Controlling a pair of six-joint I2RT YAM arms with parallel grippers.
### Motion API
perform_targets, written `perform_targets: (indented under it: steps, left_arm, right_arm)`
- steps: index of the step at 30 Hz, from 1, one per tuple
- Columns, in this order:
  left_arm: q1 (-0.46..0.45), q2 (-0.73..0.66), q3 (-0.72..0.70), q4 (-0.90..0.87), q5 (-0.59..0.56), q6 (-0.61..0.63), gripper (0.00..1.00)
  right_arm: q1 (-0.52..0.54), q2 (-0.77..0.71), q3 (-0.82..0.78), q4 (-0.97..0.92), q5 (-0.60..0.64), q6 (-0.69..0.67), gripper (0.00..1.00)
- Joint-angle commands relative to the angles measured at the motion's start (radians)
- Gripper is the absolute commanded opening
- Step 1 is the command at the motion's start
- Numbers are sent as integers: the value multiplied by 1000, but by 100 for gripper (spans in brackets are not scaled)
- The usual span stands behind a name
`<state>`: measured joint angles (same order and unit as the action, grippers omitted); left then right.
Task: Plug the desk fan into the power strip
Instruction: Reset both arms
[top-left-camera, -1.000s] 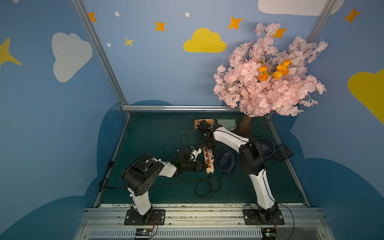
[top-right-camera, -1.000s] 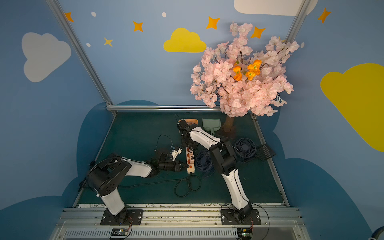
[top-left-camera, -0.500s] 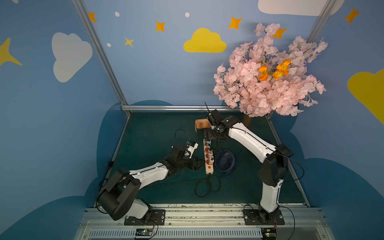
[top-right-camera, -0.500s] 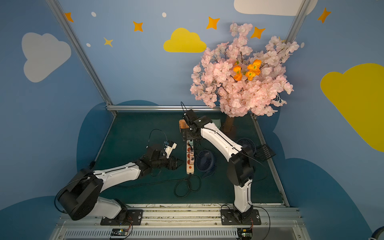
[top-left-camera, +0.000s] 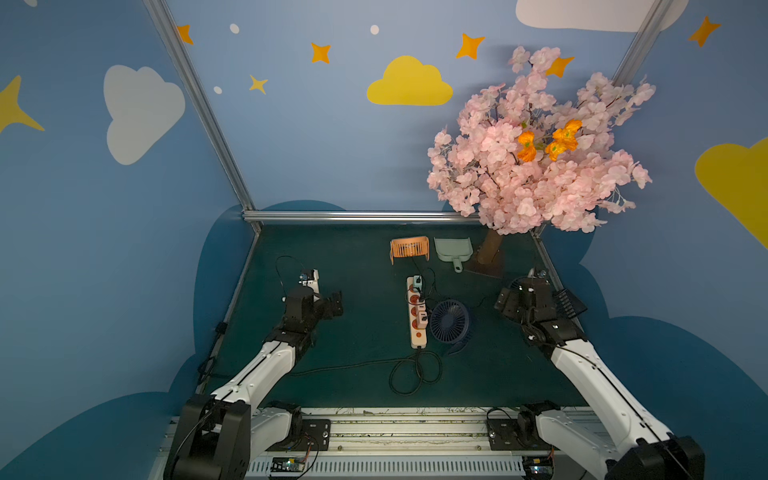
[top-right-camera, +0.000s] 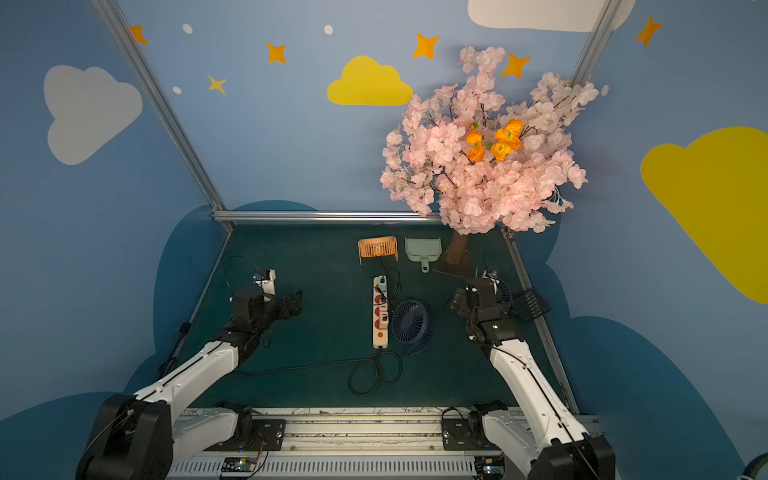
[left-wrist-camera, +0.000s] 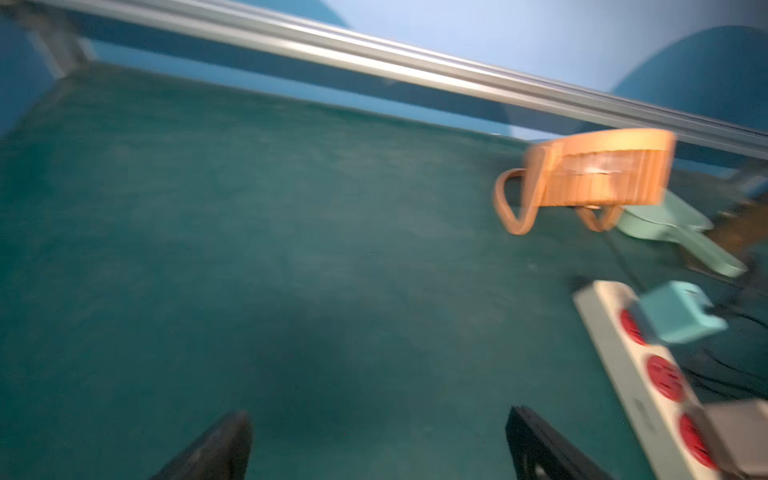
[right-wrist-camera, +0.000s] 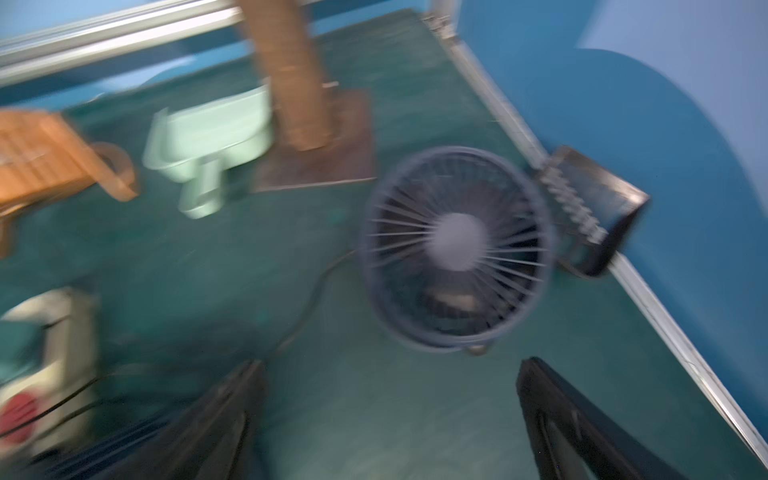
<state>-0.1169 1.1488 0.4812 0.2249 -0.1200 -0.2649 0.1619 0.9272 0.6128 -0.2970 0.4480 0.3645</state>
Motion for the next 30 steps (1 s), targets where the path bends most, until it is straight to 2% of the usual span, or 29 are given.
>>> perform_targets:
  steps: [1,3,5,8,10,11,13,16,18,19,20,23,25,30]
  left_arm:
    - [55,8,-1,63,-130,50,100]
    - [55,25,-55,204,-180,152,100]
    - [57,118,-115,436,-168,240,100]
    - [57,269,-107,539,-15,301,100]
    - [36,410,-124,702,40,352,100]
    - [20,447,-141,807,31,377,100]
    - [14,384,-143,713,46,380,100]
    - [15,440,-127,771,38,376,100]
    - [19,403,-99,656,0,347,100]
    - [19,403,-99,652,-2,344,100]
    - [19,411,-105,673,-3,347,100]
    - [11,428,-131,756,-8,364,100]
    - [10,429,-127,751,11,374,100]
    - [0,429,-130,754,19,387,100]
  right_arm:
    - [-104,-85,-131,284,-14,-80,98]
    - [-186,-99,-237,428,-39,-106,98]
    - [-237,-70,-310,555,-66,-118,98]
    - [-254,32,-340,676,-98,-164,98]
    - [-249,107,-323,720,-170,-236,98]
    - [-238,151,-318,756,-191,-241,98]
    - [-212,192,-294,787,-235,-251,98]
    - [-132,276,-320,965,-245,-329,98]
    - [-85,345,-303,1010,-257,-370,98]
    - [-60,398,-292,1043,-260,-413,98]
    - [-23,454,-279,1084,-212,-474,98]
    - [-55,564,-217,1078,-276,-446,98]
    - [-104,573,-190,1039,-308,-387,98]
    - [-115,554,-159,935,-332,-413,98]
